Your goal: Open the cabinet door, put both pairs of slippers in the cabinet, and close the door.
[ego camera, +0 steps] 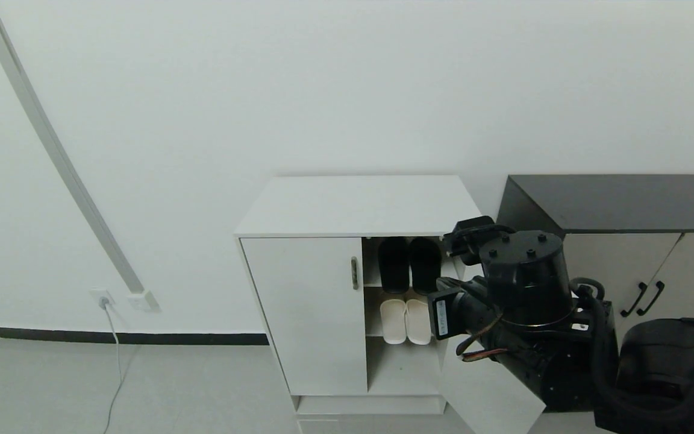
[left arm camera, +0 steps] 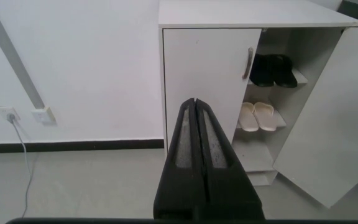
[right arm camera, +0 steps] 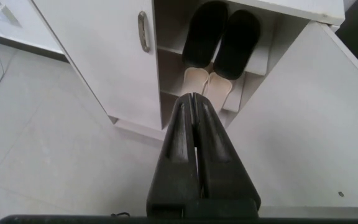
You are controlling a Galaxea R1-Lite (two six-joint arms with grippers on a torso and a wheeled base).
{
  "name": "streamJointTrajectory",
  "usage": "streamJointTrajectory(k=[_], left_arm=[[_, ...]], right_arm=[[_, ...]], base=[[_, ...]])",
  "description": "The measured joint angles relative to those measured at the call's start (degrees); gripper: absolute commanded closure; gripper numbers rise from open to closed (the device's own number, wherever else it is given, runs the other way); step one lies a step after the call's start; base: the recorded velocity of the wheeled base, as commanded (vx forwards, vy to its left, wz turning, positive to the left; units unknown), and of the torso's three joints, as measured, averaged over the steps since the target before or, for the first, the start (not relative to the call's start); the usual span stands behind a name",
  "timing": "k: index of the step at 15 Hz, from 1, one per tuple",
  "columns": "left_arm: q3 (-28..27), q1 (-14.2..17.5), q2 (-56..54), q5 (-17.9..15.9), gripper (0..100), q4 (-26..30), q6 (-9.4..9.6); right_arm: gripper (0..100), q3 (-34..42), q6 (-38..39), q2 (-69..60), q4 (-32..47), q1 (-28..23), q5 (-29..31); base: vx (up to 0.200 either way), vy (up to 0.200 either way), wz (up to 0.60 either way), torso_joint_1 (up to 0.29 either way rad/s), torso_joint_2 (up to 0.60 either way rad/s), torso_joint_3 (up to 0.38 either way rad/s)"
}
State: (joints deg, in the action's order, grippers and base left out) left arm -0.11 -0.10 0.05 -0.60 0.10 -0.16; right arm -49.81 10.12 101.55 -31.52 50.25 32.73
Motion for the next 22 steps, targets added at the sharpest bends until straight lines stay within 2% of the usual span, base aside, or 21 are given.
streamJointTrajectory(k=[11, 17, 22], left_arm=[[0.0, 0.0, 0.0, 0.0, 100, 0.0, 0.0], [0.0, 0.0, 0.0, 0.0, 100, 0.0, -0.02], [0.0, 0.0, 0.0, 0.0, 100, 0.0, 0.0]], right_arm=[[100, 0.2, -0.4, 0.2, 0.1, -0.6, -0.4], [100, 0.2, -0.4, 0.3, 0.2, -0.8, -0.4], [100, 0.1, -1.1, 1.6, -0.9, -1.8, -0.6]], base=[[0.0, 0.0, 0.0, 0.0, 0.0, 0.0], [0.0, 0.0, -0.6, 0.006, 0.0, -0.002], [0.0, 0.0, 0.0, 0.0, 0.0, 0.0]])
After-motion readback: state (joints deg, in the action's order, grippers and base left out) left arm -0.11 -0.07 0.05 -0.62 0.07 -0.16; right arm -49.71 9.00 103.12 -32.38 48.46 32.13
